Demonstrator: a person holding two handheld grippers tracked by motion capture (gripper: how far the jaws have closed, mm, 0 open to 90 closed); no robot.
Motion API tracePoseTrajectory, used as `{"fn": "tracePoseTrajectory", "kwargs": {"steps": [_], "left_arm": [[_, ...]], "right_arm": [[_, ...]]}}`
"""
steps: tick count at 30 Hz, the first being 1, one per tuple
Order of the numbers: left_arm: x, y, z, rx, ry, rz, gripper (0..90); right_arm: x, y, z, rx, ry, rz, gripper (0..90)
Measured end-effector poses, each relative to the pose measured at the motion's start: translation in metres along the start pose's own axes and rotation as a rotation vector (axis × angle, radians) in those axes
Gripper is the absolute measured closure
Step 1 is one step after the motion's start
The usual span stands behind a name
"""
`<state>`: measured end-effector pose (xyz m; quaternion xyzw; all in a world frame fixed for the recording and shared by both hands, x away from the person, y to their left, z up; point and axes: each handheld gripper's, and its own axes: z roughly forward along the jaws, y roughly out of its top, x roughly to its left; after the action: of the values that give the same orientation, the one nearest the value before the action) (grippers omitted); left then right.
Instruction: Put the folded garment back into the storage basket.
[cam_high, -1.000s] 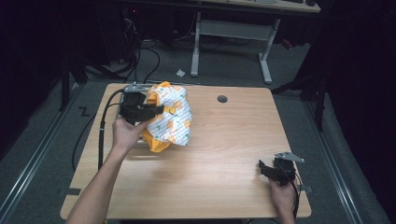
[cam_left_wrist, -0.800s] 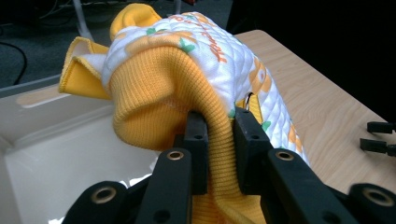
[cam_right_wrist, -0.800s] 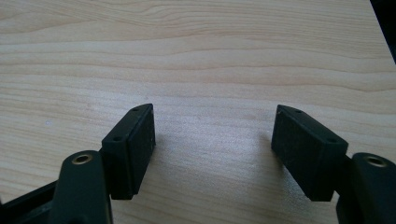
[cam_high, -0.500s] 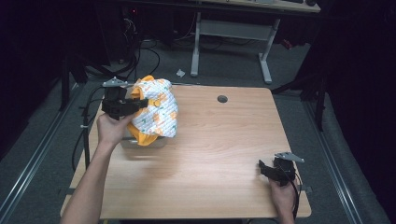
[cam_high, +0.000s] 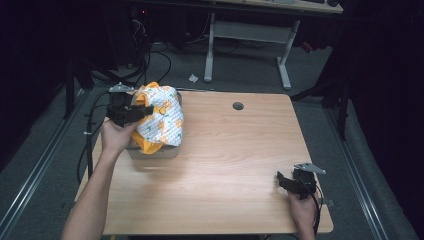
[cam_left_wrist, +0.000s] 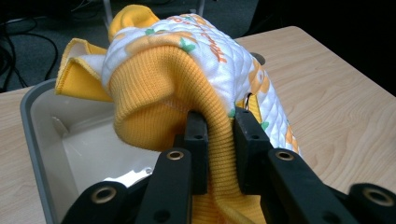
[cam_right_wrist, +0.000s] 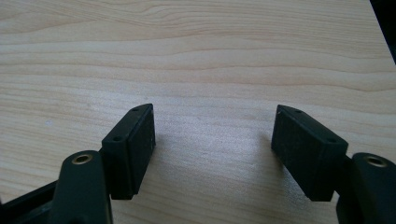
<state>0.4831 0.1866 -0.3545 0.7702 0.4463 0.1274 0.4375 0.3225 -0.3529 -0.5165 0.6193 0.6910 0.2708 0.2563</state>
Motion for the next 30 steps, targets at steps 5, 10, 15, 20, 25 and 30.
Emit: {"fn": "tracePoseTrajectory", "kwargs": {"steps": [5,10,15,20,25,30], "left_arm": [[0.009,-0.002,0.009,0.013,0.015,0.001,77.7],[0.015,-0.004,0.018,0.046,0.038,0.035,77.7],[0.019,-0.006,0.024,0.053,0.034,0.036,77.6],[0.023,-0.008,0.033,0.066,0.041,0.042,77.6],[0.029,-0.011,0.042,0.071,0.036,0.047,77.4],[0.033,-0.014,0.048,0.079,0.037,0.054,77.2]], "right_arm": [[0.000,0.000,0.000,0.000,0.000,0.000,30.8],[0.000,0.000,0.000,-0.003,0.000,0.001,30.9],[0.000,0.000,0.000,0.000,-0.001,0.000,30.9],[0.000,0.000,0.000,0.000,-0.003,-0.002,30.9],[0.000,0.000,0.000,-0.004,-0.003,-0.004,30.9],[0.000,0.000,0.000,-0.004,-0.004,-0.004,30.8]]}}
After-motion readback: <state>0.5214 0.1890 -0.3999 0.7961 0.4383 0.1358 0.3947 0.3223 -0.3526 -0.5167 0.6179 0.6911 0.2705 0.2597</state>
